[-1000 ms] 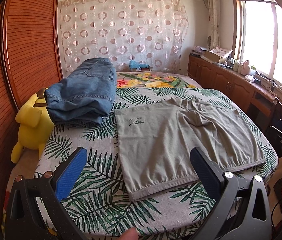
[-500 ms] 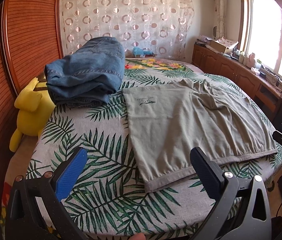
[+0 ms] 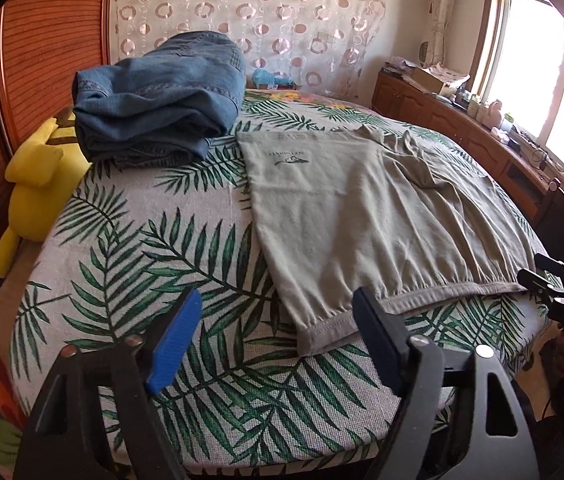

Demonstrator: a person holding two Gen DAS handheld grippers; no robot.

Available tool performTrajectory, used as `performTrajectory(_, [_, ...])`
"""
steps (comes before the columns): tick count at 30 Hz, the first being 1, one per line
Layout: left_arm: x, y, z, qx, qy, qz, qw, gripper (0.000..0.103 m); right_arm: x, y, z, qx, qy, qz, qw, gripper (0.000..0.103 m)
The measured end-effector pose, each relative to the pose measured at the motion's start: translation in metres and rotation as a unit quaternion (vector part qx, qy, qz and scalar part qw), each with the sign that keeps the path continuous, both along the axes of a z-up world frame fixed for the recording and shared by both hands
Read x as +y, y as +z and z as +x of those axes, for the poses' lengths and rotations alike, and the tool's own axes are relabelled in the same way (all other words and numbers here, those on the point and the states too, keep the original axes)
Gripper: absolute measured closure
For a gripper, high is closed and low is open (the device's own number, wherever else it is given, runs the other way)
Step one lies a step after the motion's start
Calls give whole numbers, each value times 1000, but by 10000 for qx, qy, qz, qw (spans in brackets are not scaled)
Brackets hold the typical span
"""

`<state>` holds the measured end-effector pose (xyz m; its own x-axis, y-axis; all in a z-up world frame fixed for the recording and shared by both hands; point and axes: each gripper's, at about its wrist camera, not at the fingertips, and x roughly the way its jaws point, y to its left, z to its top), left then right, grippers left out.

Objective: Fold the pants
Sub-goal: 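Move both tools toward the pants hem and close the left tool on it, then lift the pants leg with the left tool and fold it over the other leg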

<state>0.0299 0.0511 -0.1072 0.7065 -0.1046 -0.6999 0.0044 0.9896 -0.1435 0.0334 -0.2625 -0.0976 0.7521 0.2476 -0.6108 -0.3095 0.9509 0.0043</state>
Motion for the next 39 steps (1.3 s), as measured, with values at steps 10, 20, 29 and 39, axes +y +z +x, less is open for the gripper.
performTrajectory(10, [-6, -10, -3, 146, -277, -121, 9994, 62, -8, 1, -20, -17, 51, -88, 9999, 7])
performTrajectory(20, [-10, -10, -5, 154, -529, -183, 9983, 87, -7, 2, -15, -28, 105, -129, 9999, 7])
performTrajectory(29, [-15, 18, -5, -169, -676, -157, 9974, 97, -2, 2, -7, -36, 130, -164, 9998, 7])
performTrajectory(39, [-50, 55, 13, -561, -1214, -115, 9910, 97, -15, 19, -6, -48, 146, 304, 9994, 33])
